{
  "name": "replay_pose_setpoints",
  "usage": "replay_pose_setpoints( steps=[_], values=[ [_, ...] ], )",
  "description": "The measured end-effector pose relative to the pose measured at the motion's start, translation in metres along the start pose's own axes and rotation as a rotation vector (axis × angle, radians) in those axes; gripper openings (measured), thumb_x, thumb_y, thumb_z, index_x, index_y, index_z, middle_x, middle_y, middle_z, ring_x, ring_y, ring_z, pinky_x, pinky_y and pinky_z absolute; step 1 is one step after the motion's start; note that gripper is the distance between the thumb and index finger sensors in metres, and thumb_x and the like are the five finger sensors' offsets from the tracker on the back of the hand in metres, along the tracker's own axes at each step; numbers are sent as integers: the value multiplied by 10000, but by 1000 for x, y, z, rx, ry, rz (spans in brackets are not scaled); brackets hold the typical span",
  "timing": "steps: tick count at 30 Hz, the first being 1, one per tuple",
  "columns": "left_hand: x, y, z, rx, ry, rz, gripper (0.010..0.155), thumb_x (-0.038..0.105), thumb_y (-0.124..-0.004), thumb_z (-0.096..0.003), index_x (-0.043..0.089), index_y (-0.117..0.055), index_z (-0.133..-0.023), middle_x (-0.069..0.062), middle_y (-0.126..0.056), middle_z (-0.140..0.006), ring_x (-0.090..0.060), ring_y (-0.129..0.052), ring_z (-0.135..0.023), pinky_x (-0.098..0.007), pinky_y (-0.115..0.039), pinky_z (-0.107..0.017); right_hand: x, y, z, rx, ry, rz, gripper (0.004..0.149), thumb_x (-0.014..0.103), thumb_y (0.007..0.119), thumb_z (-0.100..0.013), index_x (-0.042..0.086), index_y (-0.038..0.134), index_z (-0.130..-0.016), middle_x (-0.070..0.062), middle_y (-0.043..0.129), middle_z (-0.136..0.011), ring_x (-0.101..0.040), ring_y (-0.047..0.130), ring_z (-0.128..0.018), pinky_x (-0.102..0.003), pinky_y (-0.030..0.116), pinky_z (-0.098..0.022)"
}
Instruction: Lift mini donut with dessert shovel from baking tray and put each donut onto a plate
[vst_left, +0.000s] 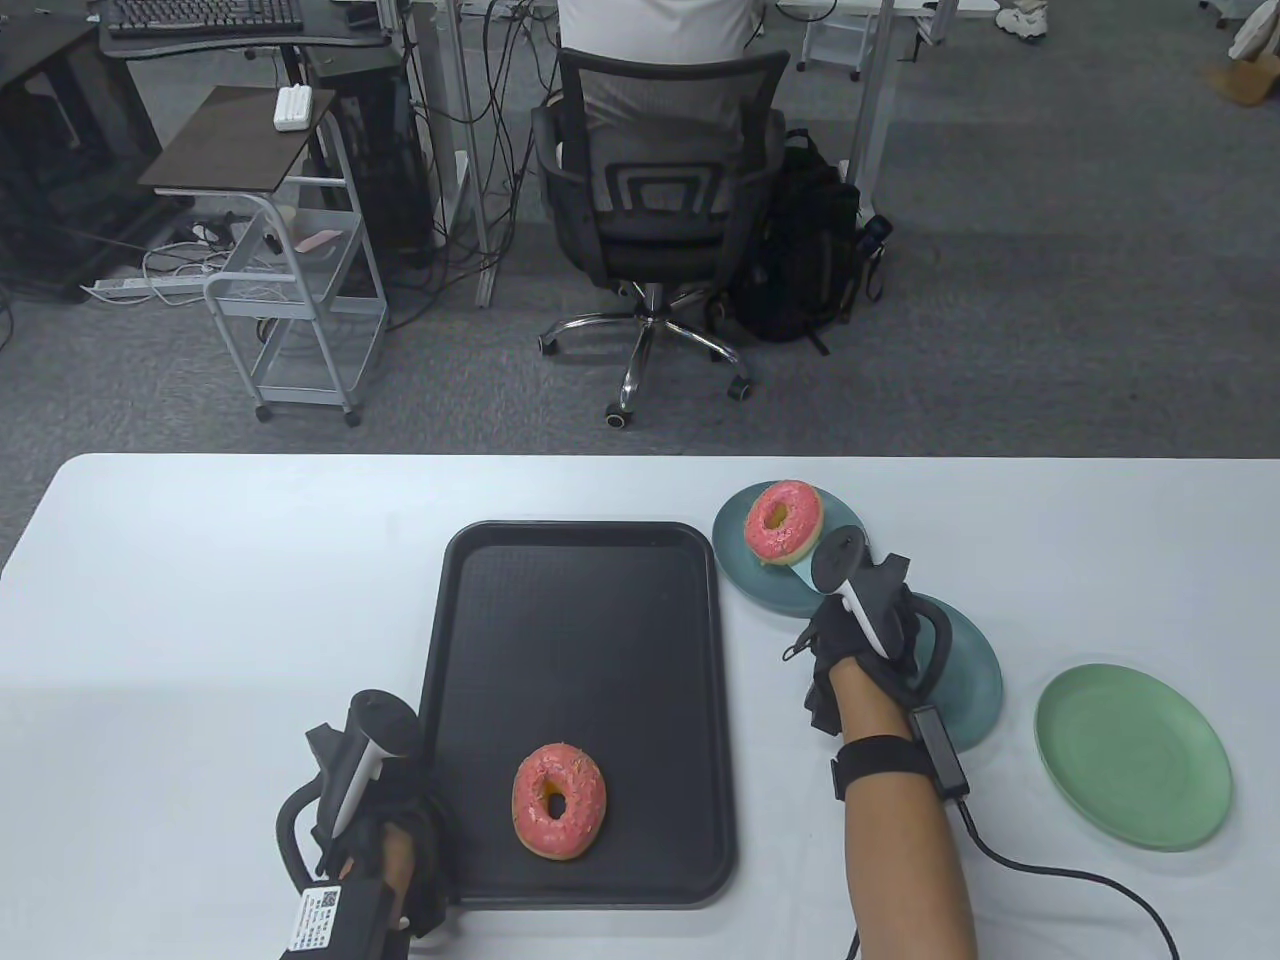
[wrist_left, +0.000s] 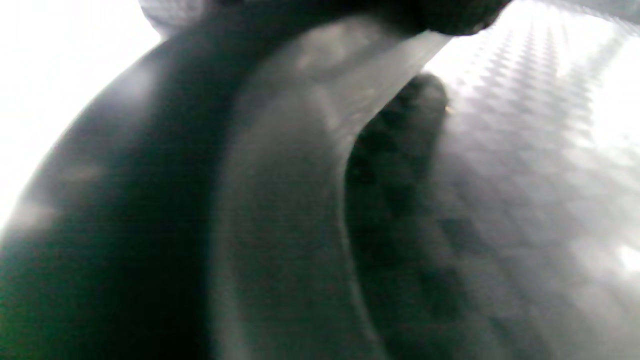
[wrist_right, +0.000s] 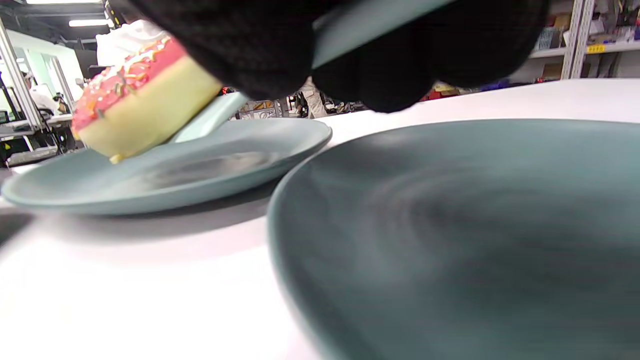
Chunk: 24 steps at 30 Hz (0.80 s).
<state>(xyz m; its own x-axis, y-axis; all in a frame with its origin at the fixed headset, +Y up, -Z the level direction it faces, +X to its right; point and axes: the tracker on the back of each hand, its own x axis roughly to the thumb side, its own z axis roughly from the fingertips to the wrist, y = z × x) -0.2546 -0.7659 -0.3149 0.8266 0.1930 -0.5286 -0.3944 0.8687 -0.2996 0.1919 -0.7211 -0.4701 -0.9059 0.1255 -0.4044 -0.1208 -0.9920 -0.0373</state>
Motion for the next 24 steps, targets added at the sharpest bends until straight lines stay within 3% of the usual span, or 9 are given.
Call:
replay_pose_setpoints(
  steps=[7, 16, 24],
  values=[
    [0, 0, 0, -3, 1, 0, 597, 412, -748, -418, 288, -546, -966, 28, -745, -776, -202, -861, -578, -420, -764, -500, 10, 3, 0, -41, -5, 47, 613, 241, 899, -441, 158, 653, -996, -171, 812, -895, -365, 886, -646, -486, 875, -452],
    [0, 0, -1, -2, 0, -3, 600, 414, -747, -418, 288, -543, -968, 27, -744, -778, -202, -859, -580, -419, -764, -501, 13, -9, 5, -193, 61, 223, 614, 251, 904, -445, 169, 650, -999, -166, 817, -891, -353, 895, -635, -468, 898, -430],
    [0, 0, -1, -4, -1, -1, 600, 414, -747, -418, 284, -545, -968, 27, -743, -779, -202, -859, -580, -421, -763, -501, 3, -13, 1, -206, 104, 245, 613, 253, 898, -451, 159, 646, -1002, -171, 813, -893, -352, 894, -635, -465, 899, -428]
  ],
)
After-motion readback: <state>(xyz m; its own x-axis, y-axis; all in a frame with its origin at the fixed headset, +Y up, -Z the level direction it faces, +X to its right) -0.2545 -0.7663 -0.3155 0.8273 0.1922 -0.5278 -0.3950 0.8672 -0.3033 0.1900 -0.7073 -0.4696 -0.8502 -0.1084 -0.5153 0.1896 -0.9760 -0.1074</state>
